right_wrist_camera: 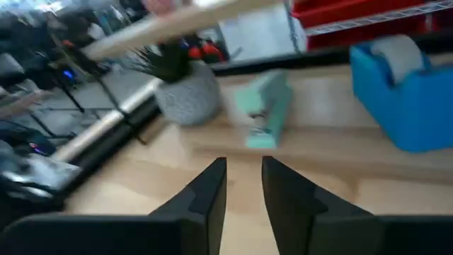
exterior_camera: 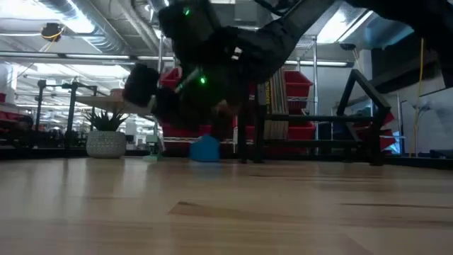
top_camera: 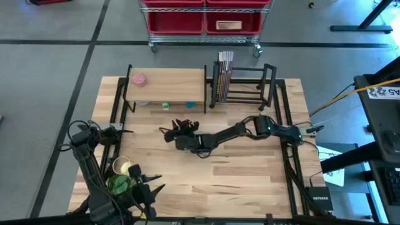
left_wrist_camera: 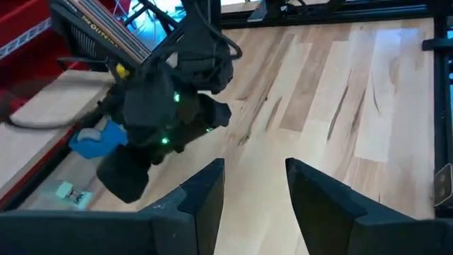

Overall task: Stock shelves
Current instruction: Remove the blue tape dispenser and green stapler from under the shelf

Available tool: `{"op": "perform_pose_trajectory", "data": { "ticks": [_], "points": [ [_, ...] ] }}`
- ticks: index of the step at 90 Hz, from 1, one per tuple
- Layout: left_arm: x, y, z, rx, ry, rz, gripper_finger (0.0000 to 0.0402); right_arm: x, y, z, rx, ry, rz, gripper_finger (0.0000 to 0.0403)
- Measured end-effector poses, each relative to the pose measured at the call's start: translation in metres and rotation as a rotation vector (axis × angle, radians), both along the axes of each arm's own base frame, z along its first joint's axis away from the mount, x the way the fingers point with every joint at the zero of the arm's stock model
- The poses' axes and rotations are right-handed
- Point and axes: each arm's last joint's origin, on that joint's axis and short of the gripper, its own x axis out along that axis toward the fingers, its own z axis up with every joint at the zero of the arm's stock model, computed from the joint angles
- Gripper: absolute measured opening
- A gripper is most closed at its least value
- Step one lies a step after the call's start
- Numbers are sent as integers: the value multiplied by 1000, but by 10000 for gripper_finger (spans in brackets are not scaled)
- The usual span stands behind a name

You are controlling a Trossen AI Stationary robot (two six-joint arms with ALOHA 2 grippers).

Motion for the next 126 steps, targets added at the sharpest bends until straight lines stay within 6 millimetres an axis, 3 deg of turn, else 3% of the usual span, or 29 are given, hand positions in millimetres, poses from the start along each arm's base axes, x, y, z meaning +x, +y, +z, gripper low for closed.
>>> {"op": "perform_pose_trajectory", "data": {
  "ticks": [10, 42, 57, 75, 87, 108, 126],
  "points": [
    [0, 0, 0, 0, 0, -1, 139, 2, 1, 3, -8, -13, 25, 76],
    [1, 0, 0, 11, -3, -2, 139, 10, -51, 4, -11, 125, 98, 91],
    [1, 0, 0, 12, -6, -2, 139, 8, -54, -2, -33, 237, 147, 169],
    [1, 1, 0, -2, -16, 7, 139, 0, -58, -12, -27, 353, 53, 288],
    [1, 1, 0, -13, -27, 13, 139, -3, -73, -17, 26, 357, 19, 331],
    [1, 1, 1, -19, -37, 18, 139, -6, -98, -19, 76, 353, 2, 335],
    [1, 1, 1, -22, -41, 20, 139, -10, -108, -22, 83, 397, -22, 333]
  ]
}}
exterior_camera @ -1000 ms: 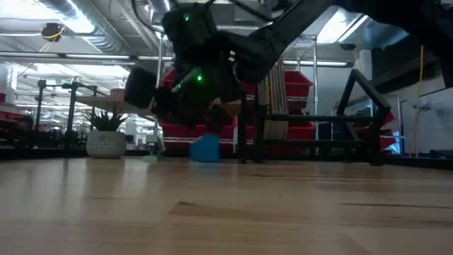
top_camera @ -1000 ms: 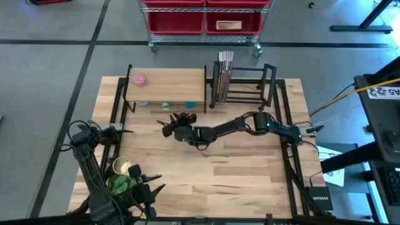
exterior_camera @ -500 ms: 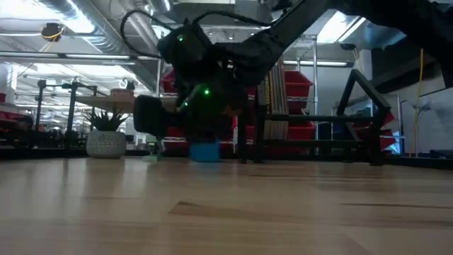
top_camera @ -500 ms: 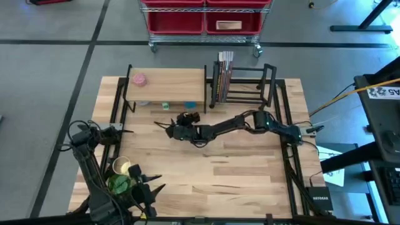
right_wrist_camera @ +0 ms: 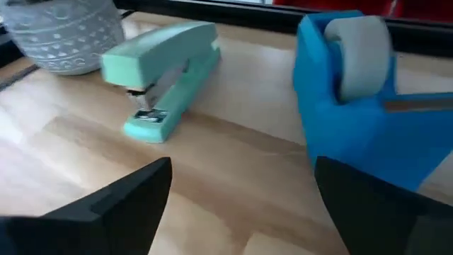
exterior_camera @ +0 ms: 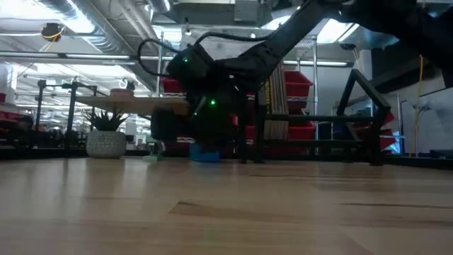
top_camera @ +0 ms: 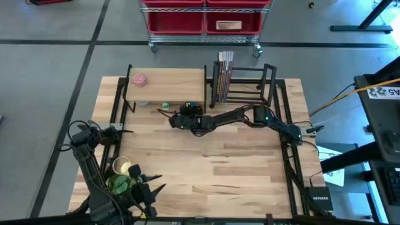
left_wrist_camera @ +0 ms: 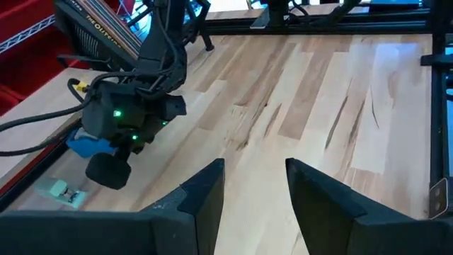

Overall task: Stock shelves
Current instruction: Remove the blue tape dispenser and green stapler from under the shelf

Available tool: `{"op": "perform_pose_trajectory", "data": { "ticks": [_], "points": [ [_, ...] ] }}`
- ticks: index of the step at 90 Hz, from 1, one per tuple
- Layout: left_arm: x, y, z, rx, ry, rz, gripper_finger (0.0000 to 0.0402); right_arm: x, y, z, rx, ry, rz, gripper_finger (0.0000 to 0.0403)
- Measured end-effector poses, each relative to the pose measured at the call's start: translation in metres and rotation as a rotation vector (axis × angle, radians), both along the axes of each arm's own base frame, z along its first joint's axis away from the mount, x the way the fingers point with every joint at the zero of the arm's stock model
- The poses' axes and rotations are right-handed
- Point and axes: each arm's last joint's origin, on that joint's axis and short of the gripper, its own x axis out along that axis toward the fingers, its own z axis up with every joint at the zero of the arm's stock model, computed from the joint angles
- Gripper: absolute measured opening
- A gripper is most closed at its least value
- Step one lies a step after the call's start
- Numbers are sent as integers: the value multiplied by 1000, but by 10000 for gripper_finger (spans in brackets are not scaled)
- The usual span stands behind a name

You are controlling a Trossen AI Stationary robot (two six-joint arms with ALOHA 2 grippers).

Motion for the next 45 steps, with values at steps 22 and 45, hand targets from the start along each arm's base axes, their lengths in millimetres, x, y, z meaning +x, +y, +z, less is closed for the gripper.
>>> {"op": "perform_pose_trajectory", "data": {
  "ticks": [22, 45],
  "points": [
    [0, 0, 0, -4, -9, 3, 139, -9, -2, -8, 5, 103, -49, 333],
    [-6, -4, 0, -3, -1, -18, 139, -6, -2, -5, -48, 168, 39, 333]
  ]
}}
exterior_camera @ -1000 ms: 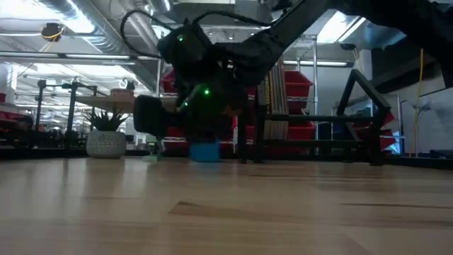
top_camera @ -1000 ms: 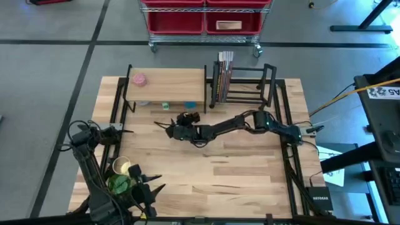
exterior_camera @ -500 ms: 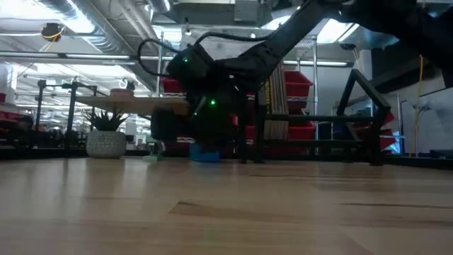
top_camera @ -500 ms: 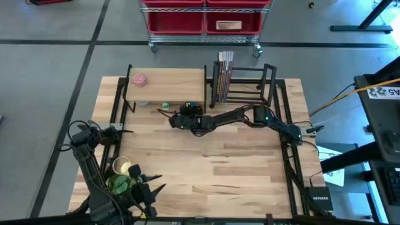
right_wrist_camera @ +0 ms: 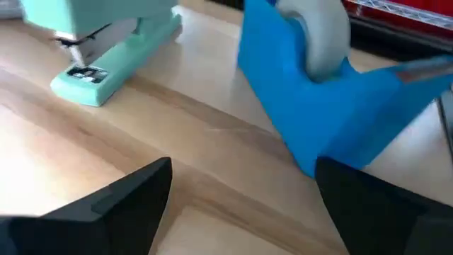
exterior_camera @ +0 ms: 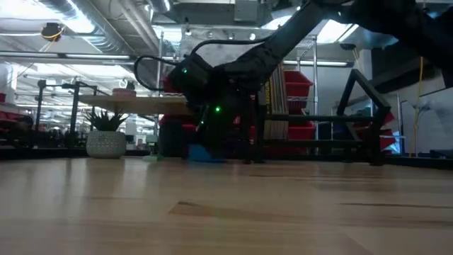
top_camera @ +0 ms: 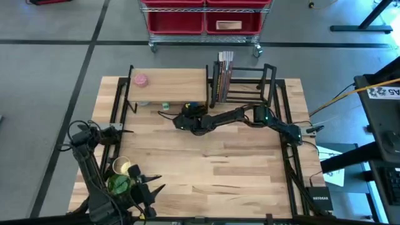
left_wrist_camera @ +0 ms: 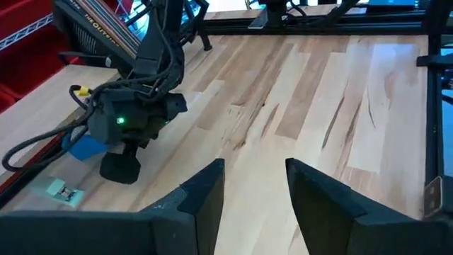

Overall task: Stock shelves
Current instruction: Remove the blue tape dispenser and green stapler from under the shelf

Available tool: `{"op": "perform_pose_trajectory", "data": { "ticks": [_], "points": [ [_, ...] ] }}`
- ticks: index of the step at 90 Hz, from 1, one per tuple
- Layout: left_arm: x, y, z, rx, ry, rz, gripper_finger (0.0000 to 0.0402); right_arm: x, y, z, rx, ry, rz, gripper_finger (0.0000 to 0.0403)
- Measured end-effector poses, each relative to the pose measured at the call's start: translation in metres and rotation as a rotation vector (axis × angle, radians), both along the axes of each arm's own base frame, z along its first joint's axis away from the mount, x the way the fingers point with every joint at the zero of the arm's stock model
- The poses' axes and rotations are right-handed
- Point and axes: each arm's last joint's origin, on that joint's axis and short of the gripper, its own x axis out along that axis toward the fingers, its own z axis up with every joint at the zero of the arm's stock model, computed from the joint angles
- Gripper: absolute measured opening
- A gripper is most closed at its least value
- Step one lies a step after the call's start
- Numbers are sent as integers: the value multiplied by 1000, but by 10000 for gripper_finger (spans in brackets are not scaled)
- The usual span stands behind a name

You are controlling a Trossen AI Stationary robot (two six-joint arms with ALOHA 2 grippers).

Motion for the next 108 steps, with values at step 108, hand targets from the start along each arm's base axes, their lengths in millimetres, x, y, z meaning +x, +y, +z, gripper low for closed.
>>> {"op": "perform_pose_trajectory", "data": {
  "ticks": [108],
  "points": [
    [0, 2, 3, -4, -42, 11, 139, -49, 167, 83, -268, 573, 609, 307]
  ]
}}
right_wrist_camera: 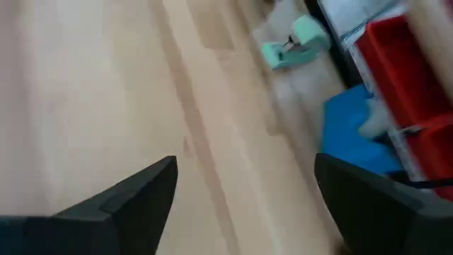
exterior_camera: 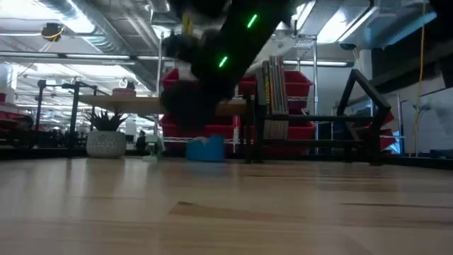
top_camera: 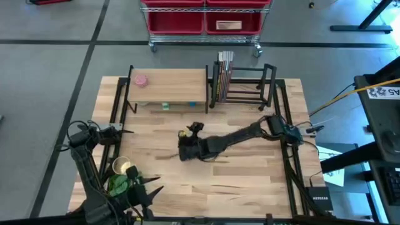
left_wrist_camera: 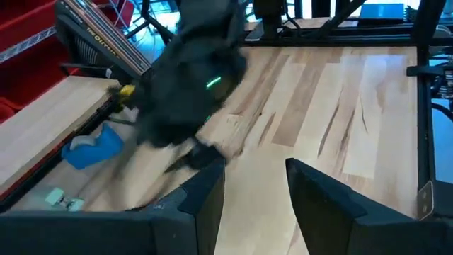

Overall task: Stock shelves
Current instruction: Remove the blue tape dispenser and green stapler from under the shelf

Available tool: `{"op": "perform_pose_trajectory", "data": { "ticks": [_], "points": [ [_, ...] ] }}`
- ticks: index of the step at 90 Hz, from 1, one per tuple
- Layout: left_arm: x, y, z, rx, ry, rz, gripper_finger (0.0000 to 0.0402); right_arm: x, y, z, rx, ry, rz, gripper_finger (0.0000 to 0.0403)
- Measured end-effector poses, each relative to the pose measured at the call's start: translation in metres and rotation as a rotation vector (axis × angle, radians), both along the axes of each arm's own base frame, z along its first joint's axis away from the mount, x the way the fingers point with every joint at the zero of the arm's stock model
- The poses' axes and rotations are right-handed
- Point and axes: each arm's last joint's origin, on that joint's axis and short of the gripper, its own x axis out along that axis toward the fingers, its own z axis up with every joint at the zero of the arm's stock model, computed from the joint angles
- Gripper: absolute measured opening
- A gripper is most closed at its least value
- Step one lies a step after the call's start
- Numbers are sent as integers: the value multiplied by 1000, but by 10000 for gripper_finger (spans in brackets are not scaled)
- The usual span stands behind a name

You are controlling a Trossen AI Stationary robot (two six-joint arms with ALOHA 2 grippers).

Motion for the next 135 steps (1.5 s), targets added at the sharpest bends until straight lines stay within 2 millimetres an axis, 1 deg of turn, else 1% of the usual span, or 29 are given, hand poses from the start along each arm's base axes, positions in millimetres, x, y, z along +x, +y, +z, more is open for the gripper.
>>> {"op": "perform_pose_trajectory", "data": {
  "ticks": [6, 10, 14, 20, 24, 29, 34, 39, 48, 53, 58, 62, 68, 78, 83, 98, 114, 128, 135],
  "points": [
    [4, 5, 3, -17, 5, 20, 139, -15, 18, 7, -12, 7, 12, 296],
    [5, 7, 4, -15, 8, 24, 139, -23, 28, 3, -9, -28, 5, 290],
    [7, 9, 5, -14, 13, 29, 139, -26, 34, -5, 19, -97, -1, 286],
    [7, 11, 7, -20, 21, 30, 139, -26, 41, -22, 74, -239, 10, 283],
    [5, 12, 10, -26, 23, 23, 139, -20, 42, -30, 139, -352, 45, 282],
    [0, 14, 16, -37, 15, 13, 139, -10, 41, -32, 238, -495, 108, 282],
    [-3, 16, 22, -52, -4, 8, 139, 3, 31, -31, 302, -626, 137, 282],
    [-8, 16, 25, -58, -27, -1, 139, 19, 15, -31, 322, -709, 118, 282],
    [-13, 15, 29, -49, -64, -17, 139, 51, -13, -37, 296, -729, 51, 282],
    [-15, 14, 30, -47, -78, -25, 139, 69, -24, -37, 282, -739, 18, 282],
    [-16, 14, 30, -42, -85, -27, 139, 85, -33, -39, 246, -759, -55, 282],
    [-16, 14, 30, -43, -87, -27, 139, 93, -40, -44, 200, -761, -150, 282],
    [-16, 14, 30, -52, -90, -24, 139, 102, -54, -54, 190, -797, -264, 282],
    [-16, 14, 30, -65, -93, -17, 139, 111, -78, -68, 240, -871, -362, 282],
    [-16, 14, 30, -66, -94, -18, 139, 114, -89, -71, 264, -911, -401, 284],
    [-16, 14, 30, -59, -95, -19, 139, 117, -113, -89, 318, -958, -476, 282],
    [-15, 14, 30, -53, -101, -20, 139, 117, -134, -88, 336, -1019, -550, 275],
    [-15, 14, 31, -52, -104, -20, 139, 117, -149, -88, 353, -1023, -553, 273],
    [-15, 14, 31, -51, -104, -20, 139, 117, -152, -88, 372, -1023, -547, 272]
  ]
}}
